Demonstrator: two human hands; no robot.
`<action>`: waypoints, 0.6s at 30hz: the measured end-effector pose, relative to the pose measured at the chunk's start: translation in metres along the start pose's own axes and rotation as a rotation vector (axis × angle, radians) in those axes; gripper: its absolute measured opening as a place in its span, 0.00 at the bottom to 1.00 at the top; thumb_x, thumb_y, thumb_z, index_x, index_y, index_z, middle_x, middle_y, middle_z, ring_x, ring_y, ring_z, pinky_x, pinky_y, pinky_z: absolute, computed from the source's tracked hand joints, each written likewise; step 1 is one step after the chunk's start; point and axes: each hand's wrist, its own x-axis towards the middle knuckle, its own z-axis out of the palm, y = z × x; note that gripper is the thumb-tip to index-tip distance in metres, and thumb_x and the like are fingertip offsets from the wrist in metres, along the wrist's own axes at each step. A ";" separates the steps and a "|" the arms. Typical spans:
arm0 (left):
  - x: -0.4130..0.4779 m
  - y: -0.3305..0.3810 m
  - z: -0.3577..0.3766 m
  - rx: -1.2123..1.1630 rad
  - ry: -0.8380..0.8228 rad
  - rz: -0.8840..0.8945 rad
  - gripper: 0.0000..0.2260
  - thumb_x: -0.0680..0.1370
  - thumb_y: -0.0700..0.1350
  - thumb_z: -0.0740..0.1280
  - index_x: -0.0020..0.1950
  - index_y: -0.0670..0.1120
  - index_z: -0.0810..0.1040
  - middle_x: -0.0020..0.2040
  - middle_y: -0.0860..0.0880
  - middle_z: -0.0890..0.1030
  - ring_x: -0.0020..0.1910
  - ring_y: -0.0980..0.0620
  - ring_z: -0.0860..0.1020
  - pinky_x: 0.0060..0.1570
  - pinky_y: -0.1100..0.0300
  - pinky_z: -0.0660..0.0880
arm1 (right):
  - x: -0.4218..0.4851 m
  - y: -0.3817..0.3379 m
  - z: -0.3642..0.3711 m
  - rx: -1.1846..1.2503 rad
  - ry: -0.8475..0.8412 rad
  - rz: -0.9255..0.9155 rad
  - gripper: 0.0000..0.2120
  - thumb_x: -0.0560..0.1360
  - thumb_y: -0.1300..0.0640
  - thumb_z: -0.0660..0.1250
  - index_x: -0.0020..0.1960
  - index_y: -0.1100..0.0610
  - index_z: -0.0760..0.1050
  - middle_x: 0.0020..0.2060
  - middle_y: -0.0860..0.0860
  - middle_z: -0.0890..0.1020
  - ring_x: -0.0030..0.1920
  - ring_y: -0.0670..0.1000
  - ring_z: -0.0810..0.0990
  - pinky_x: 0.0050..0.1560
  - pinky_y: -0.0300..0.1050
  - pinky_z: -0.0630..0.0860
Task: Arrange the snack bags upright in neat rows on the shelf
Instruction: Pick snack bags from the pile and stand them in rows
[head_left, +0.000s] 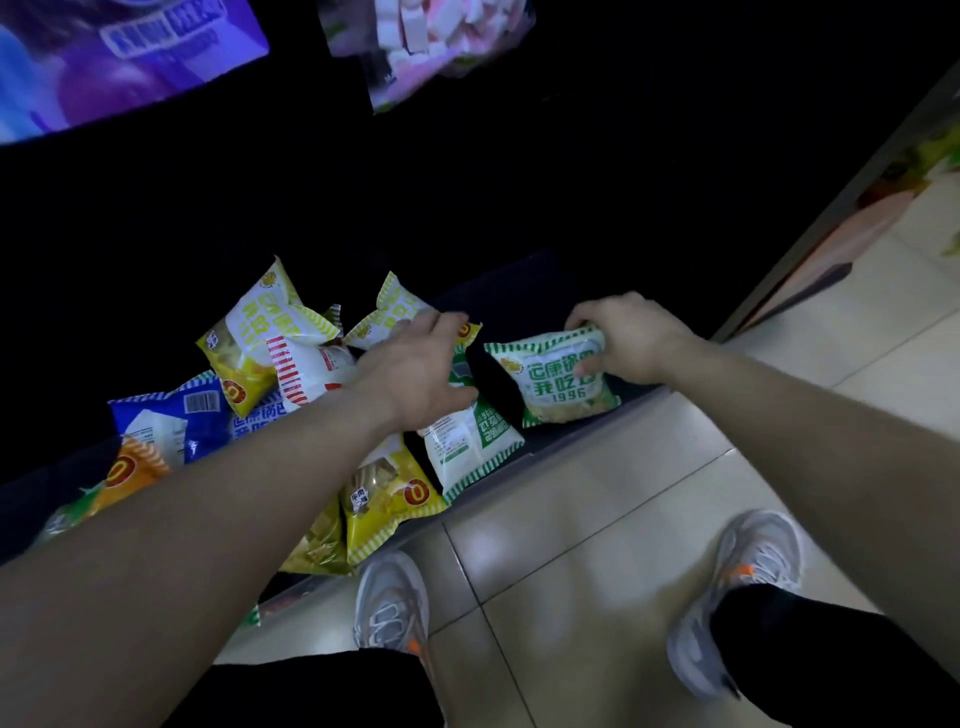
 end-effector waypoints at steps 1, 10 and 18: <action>0.003 0.000 -0.003 -0.041 0.047 0.009 0.42 0.72 0.60 0.72 0.78 0.52 0.53 0.75 0.47 0.61 0.72 0.44 0.62 0.66 0.51 0.66 | 0.001 -0.007 -0.009 0.001 -0.024 -0.035 0.27 0.67 0.44 0.78 0.63 0.45 0.74 0.52 0.50 0.78 0.49 0.52 0.78 0.48 0.49 0.79; 0.014 0.010 0.013 -0.115 0.086 0.040 0.35 0.62 0.67 0.75 0.67 0.59 0.72 0.55 0.54 0.80 0.46 0.54 0.76 0.41 0.57 0.75 | -0.035 -0.033 -0.008 0.250 0.088 -0.194 0.28 0.68 0.46 0.78 0.65 0.44 0.73 0.51 0.45 0.82 0.50 0.45 0.79 0.51 0.46 0.78; 0.067 -0.008 0.044 -0.047 0.219 -0.149 0.34 0.65 0.67 0.74 0.67 0.57 0.71 0.47 0.51 0.80 0.34 0.53 0.74 0.29 0.58 0.68 | -0.013 0.007 0.016 0.130 0.091 -0.080 0.42 0.75 0.38 0.65 0.77 0.41 0.41 0.67 0.50 0.71 0.52 0.50 0.77 0.49 0.50 0.78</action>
